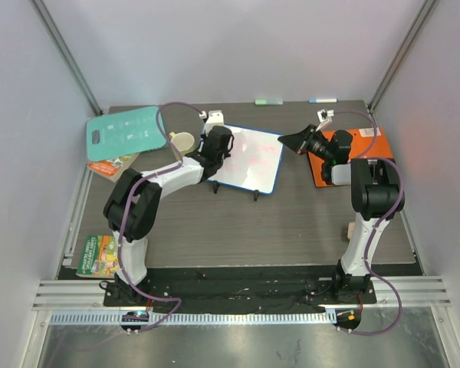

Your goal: Erase the whiteboard

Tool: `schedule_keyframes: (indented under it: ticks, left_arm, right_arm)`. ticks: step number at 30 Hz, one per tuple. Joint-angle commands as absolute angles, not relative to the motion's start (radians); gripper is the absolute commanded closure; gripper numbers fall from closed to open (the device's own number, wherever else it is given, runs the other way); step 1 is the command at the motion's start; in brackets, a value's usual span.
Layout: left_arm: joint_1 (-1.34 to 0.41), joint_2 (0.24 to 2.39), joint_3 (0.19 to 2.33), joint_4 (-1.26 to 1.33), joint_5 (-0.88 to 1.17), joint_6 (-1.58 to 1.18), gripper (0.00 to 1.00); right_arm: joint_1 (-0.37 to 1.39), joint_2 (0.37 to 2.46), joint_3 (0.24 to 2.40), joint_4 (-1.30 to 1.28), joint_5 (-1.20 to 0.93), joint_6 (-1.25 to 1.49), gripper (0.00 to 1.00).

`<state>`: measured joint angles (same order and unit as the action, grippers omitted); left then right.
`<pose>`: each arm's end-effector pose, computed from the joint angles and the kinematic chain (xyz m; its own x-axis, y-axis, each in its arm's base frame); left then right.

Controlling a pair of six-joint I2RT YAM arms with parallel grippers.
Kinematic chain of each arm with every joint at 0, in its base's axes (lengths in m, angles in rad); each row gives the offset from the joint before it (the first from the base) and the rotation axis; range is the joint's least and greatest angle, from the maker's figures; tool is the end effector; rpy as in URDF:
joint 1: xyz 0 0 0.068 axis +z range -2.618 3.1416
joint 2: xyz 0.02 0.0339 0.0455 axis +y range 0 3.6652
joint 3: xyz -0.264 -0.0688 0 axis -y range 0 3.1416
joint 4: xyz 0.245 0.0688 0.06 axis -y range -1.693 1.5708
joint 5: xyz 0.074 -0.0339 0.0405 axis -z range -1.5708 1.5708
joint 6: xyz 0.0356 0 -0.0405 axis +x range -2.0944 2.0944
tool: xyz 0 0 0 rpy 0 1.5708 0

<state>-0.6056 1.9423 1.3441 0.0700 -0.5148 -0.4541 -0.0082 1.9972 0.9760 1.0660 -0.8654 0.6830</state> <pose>0.3740 -0.2376 0.2182 -0.4363 -0.1623 -0.8850 -0.0507 0.9865 -0.1559 0.4055 0.0238 0.1806 -0.4419 0.4128 -0.7964 -0.6141 0.5080 0.6040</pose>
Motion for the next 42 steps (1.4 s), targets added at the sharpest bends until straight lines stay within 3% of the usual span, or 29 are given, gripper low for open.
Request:
schedule_keyframes:
  ticks: [1,11,26,33,42]
  left_arm:
    - [-0.600,1.973,1.313,0.041,-0.419,-0.394,1.00]
    - [-0.782,2.089,1.404,0.028,-0.433,-0.356,1.00]
    - [-0.600,1.868,1.094,0.141,-0.420,-0.511,1.00]
    - [-0.624,1.922,1.150,0.123,-0.380,-0.505,1.00]
    - [-0.830,2.055,1.310,0.114,-0.419,-0.453,1.00]
  right_arm:
    - [-0.026,2.013,1.008,1.239,-0.988,0.624,0.99]
    - [-0.026,2.009,1.005,1.238,-0.977,0.627,0.98]
    - [-0.025,2.009,1.002,1.255,-0.982,0.637,0.99]
    - [-0.025,1.996,0.991,1.220,-0.948,0.601,0.99]
    - [-0.025,1.988,0.986,1.206,-0.939,0.594,0.99]
